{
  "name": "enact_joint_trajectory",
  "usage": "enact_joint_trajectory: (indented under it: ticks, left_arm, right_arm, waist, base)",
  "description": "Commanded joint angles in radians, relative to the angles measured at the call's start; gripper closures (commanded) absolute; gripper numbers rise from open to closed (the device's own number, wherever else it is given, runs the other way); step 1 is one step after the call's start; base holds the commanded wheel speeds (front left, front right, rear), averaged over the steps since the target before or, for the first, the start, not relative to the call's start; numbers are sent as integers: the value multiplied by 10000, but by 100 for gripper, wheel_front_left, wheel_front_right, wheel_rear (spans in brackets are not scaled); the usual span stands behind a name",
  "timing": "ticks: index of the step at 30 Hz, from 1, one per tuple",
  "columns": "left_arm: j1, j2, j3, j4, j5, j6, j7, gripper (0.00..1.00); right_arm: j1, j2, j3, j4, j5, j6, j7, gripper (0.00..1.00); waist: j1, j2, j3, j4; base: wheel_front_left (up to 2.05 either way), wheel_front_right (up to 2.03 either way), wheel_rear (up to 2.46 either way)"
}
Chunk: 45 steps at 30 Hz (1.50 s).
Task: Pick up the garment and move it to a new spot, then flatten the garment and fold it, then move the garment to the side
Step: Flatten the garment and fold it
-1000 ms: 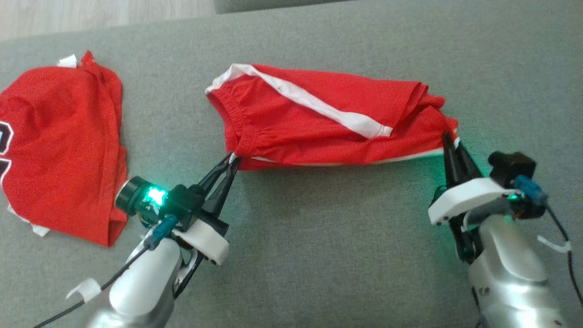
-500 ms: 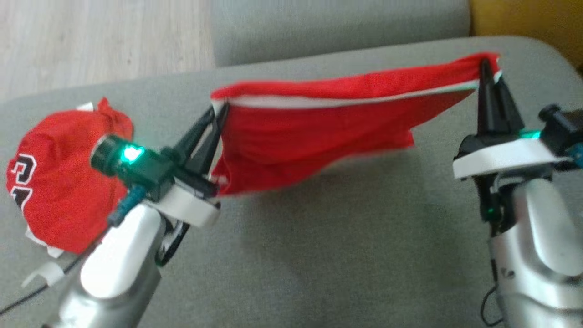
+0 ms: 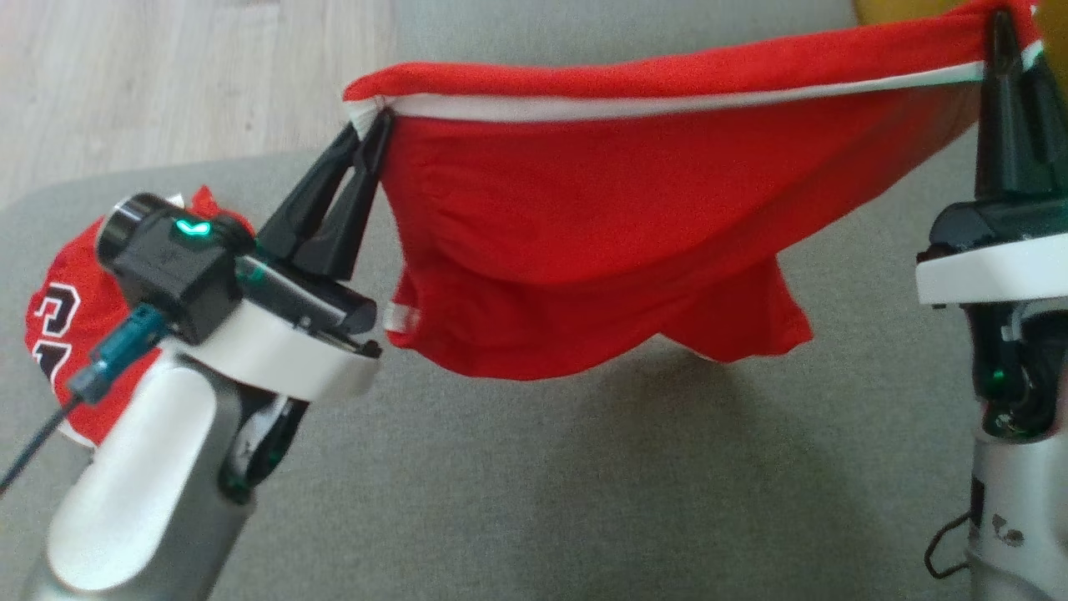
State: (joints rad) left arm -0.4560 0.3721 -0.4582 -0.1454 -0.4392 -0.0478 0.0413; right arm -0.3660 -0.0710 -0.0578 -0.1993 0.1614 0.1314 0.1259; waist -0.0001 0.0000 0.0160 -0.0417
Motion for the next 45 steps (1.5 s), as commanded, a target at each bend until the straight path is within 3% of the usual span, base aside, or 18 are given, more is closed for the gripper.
enact_joint_trajectory:
  ticks: [1,7,13,19,24,29,33,39,45]
  left_arm:
    - [-497,432,620,-486,-130,79,200,100]
    - [-1676,818,548,-79,-399,-360,1059,100]
    - [-5135,939,334,2442,-1023,-789,1094,100]
    - [-8842,979,18,5003,-816,-823,-484,100]
    - [-10216,760,-604,6780,-833,-826,-2359,100]
    - [-9829,189,-1255,7683,-1301,-827,-2982,100]
    - [-8771,-67,-1682,7549,-1392,-827,-3024,100]
    - [-6997,-39,-2226,6964,-1402,-827,-3028,100]
    - [-5042,244,-3067,6472,-1506,-828,-3029,100]
  right_arm:
    - [-227,134,118,-504,4,-7,218,100]
    - [-1176,195,-47,-134,100,-7,895,100]
    - [-4931,203,250,2497,-319,-7,820,100]
    - [-8868,206,-126,5358,-854,-7,-892,100]
    - [-10159,207,-521,7500,-1172,-7,-2425,100]
    - [-9761,207,-720,9604,-1138,-7,-3061,100]
    - [-9173,207,-1011,11046,-1451,-7,-3138,100]
    - [-8403,74,-933,12478,-1916,-7,-2563,100]
    - [-7560,-376,-105,13721,-1868,-7,-1471,100]
  waist:
    - [1,0,299,65]
    - [1,0,1536,75]
    - [1,0,3636,-219]
    - [1,0,4698,-451]
    - [1,0,4859,-494]
    - [1,0,5003,-353]
    - [1,0,5028,-209]
    - [1,0,4650,-44]
    - [1,0,3778,41]
  base:
    - [0,0,0]
    - [0,0,0]
    - [0,0,0]
    - [0,0,0]
    - [0,0,0]
    - [0,0,0]
    - [0,0,0]
    - [0,0,0]
    - [0,0,0]
